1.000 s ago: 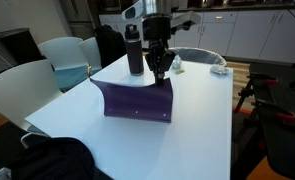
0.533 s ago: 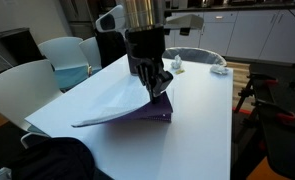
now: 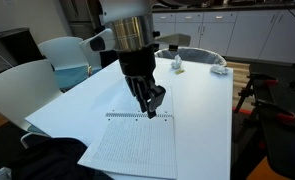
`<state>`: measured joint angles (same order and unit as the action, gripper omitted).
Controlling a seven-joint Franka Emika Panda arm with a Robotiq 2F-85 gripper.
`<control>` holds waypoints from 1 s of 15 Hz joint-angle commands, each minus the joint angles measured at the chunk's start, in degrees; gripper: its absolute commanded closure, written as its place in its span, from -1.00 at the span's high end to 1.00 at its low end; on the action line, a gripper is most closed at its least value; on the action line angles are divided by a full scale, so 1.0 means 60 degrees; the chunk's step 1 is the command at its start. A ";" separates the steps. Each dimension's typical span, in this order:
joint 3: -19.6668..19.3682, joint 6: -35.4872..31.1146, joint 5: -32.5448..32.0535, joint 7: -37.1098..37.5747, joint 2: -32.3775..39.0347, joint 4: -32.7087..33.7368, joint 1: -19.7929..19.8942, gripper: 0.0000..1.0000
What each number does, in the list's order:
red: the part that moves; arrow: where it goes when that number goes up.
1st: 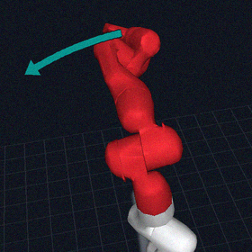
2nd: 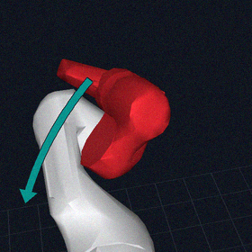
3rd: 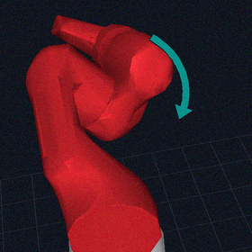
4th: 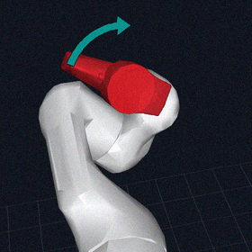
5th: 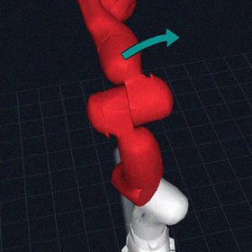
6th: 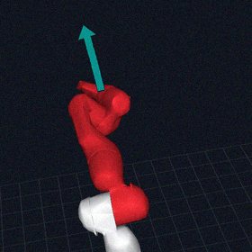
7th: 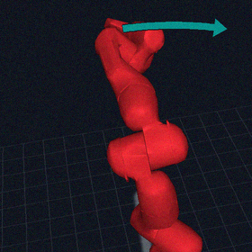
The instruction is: Open the notebook
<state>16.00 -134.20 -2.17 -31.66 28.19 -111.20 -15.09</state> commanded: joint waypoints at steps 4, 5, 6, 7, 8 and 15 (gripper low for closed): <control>-0.0145 0.0099 -0.0863 0.0864 -0.0906 -0.0393 0.0128 0.71; -0.0177 0.0184 -0.0860 0.1098 -0.1118 -0.0500 0.0147 0.87; -0.0211 0.0237 -0.0824 0.1359 -0.1431 -0.0704 0.0172 0.98; -0.0231 0.0287 -0.0789 0.1589 -0.1744 -0.0900 0.0201 1.00; -0.0243 0.0269 -0.0726 0.1829 -0.2097 -0.1149 0.0249 1.00; -0.0543 0.0528 -0.0757 0.3735 -0.3990 -0.2303 0.0360 1.00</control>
<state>13.41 -132.74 -6.26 -13.63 9.79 -121.06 -13.16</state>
